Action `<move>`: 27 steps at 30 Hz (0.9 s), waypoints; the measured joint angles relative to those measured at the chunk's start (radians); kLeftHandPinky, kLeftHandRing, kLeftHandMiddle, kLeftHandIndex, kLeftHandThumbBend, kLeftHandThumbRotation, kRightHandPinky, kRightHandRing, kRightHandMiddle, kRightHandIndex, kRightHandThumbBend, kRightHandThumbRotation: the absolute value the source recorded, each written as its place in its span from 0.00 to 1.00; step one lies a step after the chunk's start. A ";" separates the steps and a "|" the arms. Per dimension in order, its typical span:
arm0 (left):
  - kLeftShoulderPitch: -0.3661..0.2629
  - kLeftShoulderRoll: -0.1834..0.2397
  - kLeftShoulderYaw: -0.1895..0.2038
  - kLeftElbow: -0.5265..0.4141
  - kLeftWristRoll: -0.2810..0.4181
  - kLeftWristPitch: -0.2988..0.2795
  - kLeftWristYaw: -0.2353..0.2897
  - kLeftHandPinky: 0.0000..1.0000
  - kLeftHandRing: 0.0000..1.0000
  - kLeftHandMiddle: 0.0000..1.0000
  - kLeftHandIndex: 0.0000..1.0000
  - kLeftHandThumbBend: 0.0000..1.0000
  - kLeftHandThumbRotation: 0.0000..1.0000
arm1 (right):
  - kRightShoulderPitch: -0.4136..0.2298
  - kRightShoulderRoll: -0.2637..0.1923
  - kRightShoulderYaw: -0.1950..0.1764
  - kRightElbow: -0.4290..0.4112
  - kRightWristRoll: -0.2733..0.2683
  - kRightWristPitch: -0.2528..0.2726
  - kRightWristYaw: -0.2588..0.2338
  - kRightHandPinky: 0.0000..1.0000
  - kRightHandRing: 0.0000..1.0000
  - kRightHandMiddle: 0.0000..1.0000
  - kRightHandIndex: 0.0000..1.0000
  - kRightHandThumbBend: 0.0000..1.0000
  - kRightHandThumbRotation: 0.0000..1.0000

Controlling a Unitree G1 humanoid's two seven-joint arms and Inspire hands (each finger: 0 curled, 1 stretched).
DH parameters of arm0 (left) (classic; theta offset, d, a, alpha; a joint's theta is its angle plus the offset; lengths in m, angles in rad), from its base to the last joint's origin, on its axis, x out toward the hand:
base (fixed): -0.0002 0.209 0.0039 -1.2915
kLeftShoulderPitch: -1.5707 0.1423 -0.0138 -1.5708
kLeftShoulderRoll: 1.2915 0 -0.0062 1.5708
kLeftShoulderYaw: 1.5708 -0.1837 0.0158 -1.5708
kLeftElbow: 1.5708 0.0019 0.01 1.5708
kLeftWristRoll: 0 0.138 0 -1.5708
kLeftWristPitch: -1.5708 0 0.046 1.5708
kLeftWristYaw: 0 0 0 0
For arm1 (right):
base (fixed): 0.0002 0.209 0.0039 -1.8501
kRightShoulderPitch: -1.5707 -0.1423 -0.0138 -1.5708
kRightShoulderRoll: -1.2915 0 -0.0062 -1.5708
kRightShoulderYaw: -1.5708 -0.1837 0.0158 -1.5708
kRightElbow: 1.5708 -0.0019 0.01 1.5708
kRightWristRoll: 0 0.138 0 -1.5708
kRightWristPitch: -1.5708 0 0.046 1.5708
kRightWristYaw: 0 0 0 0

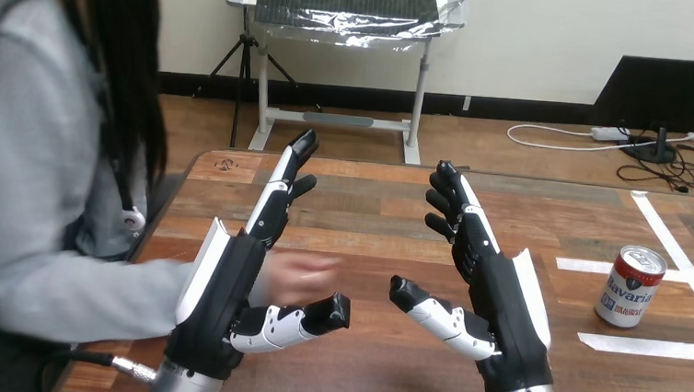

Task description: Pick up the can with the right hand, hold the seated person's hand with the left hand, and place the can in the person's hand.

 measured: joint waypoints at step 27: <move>0.000 -0.002 0.023 0.000 -0.030 0.000 -0.037 0.90 0.97 1.00 1.00 1.00 0.75 | 0.000 0.004 -0.003 0.000 0.013 0.000 0.028 0.89 0.92 0.94 0.94 1.00 0.58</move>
